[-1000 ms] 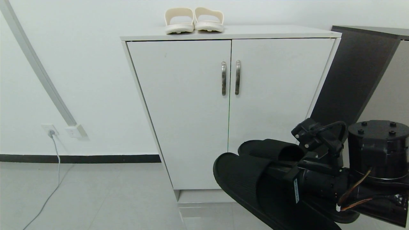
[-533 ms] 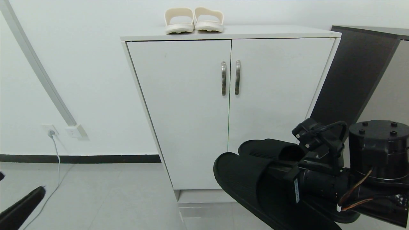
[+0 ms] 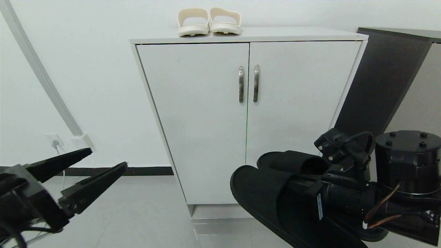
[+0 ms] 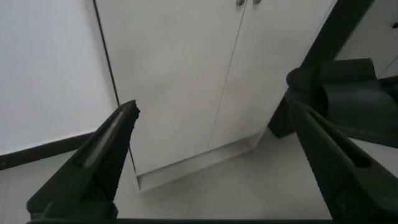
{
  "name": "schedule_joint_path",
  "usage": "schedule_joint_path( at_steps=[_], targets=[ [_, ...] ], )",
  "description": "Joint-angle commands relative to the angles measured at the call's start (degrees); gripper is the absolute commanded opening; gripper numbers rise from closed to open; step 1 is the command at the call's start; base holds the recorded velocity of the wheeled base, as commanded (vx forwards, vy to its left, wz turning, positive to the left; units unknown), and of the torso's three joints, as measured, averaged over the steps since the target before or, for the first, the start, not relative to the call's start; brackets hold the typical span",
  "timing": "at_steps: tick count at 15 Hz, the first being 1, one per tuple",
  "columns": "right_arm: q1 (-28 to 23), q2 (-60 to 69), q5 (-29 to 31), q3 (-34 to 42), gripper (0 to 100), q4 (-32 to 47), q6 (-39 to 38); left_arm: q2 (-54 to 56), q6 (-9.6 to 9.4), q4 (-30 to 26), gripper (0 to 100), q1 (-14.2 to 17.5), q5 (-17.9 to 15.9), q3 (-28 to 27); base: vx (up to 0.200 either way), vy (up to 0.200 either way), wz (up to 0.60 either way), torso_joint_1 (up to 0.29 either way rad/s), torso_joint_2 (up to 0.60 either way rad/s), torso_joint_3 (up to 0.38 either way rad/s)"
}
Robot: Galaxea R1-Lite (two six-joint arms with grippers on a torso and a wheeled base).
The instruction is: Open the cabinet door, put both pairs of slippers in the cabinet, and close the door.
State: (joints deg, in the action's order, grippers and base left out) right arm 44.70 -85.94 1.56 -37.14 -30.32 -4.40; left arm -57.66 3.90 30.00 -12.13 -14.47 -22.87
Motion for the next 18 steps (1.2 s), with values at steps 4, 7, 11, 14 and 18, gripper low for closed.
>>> schedule_joint_path(
  at_steps=[4, 7, 11, 14, 18],
  targets=[
    [0.0, -0.4, 0.0, 0.1, 0, 0.0, 0.0, -12.4, 0.23, 4.5, 100, -11.0, 3.9, -7.3, 0.000, 0.000, 0.00, 0.000, 0.00, 0.000],
    [0.0, -0.5, 0.0, 0.3, 0, 0.0, 0.0, -17.7, 1.90, 4.6, 100, -16.6, 5.2, -12.2, 0.000, 0.000, 0.00, 0.000, 0.00, 0.000],
    [0.0, -0.3, 0.0, 0.4, 0, -0.1, 0.0, -24.3, 2.95, 4.7, 100, -21.5, 5.6, -20.0, 0.000, 0.000, 0.00, 0.000, 0.00, 0.000],
    [-0.1, -0.3, 0.0, 0.4, 0, -0.1, -0.1, -32.1, 2.95, 4.7, 100, -25.7, 6.0, -28.9, 0.000, 0.000, 0.00, 0.000, 0.00, 0.000],
    [-0.3, -0.2, 0.0, 0.4, 0, 0.0, -0.1, -38.4, 3.22, 4.0, 100, -26.9, 5.2, -38.9, 0.000, 0.000, 0.00, 0.000, 0.00, 0.000]
  ],
)
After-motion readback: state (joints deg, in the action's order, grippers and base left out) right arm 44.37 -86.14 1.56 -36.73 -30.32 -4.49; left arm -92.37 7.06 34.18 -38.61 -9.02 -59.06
